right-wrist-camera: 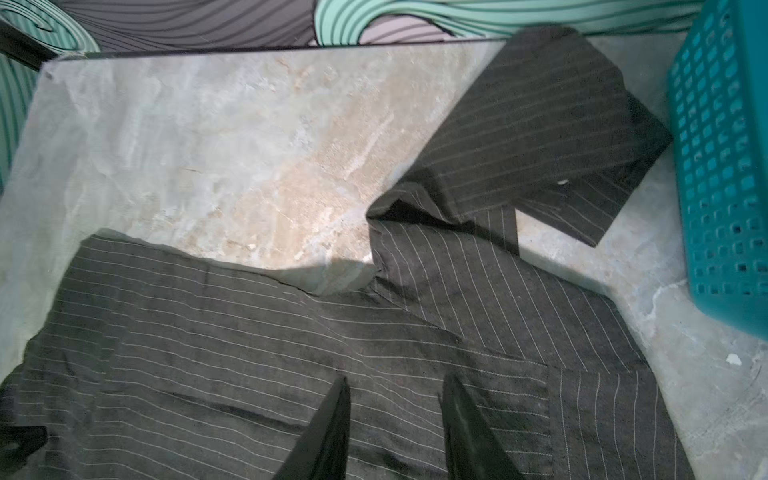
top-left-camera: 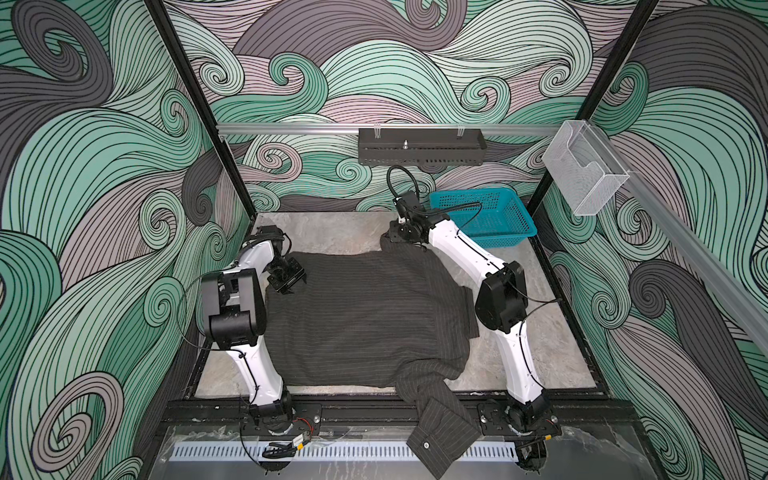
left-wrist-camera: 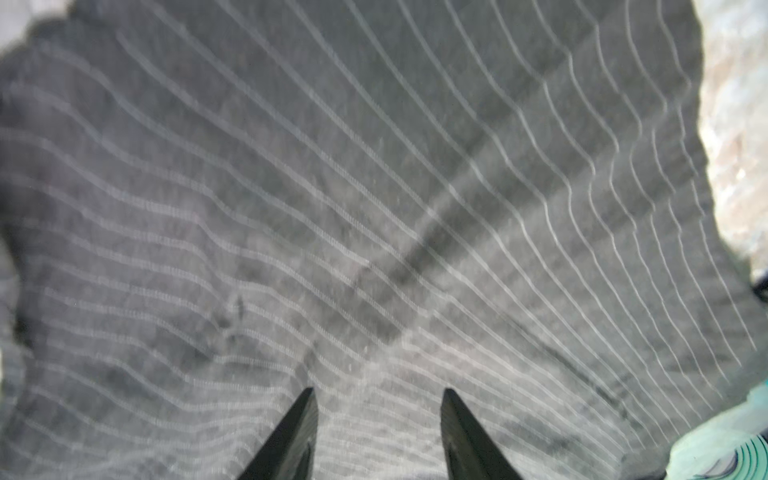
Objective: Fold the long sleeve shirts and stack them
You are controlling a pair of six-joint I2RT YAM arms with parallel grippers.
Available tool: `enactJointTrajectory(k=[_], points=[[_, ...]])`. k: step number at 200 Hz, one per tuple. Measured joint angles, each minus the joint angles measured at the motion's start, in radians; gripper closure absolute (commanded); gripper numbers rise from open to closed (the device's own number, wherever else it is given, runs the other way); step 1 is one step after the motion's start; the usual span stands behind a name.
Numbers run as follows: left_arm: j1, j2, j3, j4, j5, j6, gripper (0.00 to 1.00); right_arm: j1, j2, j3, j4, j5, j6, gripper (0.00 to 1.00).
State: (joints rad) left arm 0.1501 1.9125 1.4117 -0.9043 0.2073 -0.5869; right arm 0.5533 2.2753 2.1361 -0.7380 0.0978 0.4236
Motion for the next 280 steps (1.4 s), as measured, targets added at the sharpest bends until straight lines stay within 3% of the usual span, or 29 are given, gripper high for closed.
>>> enactJointTrajectory(k=[48,82,120,155,179,207,229,255,280], points=[[0.000,0.159,0.118,-0.032,-0.108,-0.002,0.50,-0.080,0.171,-0.048,-0.078,-0.019,0.023,0.59],[0.000,0.271,0.265,-0.093,-0.158,-0.006,0.50,-0.094,0.217,0.073,-0.120,-0.016,0.026,0.60],[-0.002,0.445,0.560,-0.193,-0.182,-0.003,0.50,-0.107,0.375,0.324,-0.192,-0.001,0.025,0.61],[-0.010,0.648,0.939,-0.299,-0.180,0.005,0.50,-0.150,0.501,0.545,-0.219,-0.002,0.022,0.64],[-0.009,0.706,1.053,-0.328,-0.159,0.011,0.50,-0.182,0.536,0.602,-0.190,-0.012,0.012,0.64],[-0.006,0.690,1.028,-0.328,-0.134,0.012,0.48,-0.200,0.526,0.595,-0.149,-0.031,-0.022,0.54],[-0.002,0.580,0.861,-0.304,-0.113,0.013,0.45,-0.190,0.442,0.491,-0.129,-0.034,-0.054,0.46],[0.007,0.323,0.621,-0.259,-0.087,0.013,0.43,-0.142,0.212,0.267,-0.124,-0.010,-0.080,0.37],[0.016,0.024,0.434,-0.204,-0.056,0.013,0.42,-0.080,-0.070,0.042,-0.098,0.013,-0.079,0.35]])
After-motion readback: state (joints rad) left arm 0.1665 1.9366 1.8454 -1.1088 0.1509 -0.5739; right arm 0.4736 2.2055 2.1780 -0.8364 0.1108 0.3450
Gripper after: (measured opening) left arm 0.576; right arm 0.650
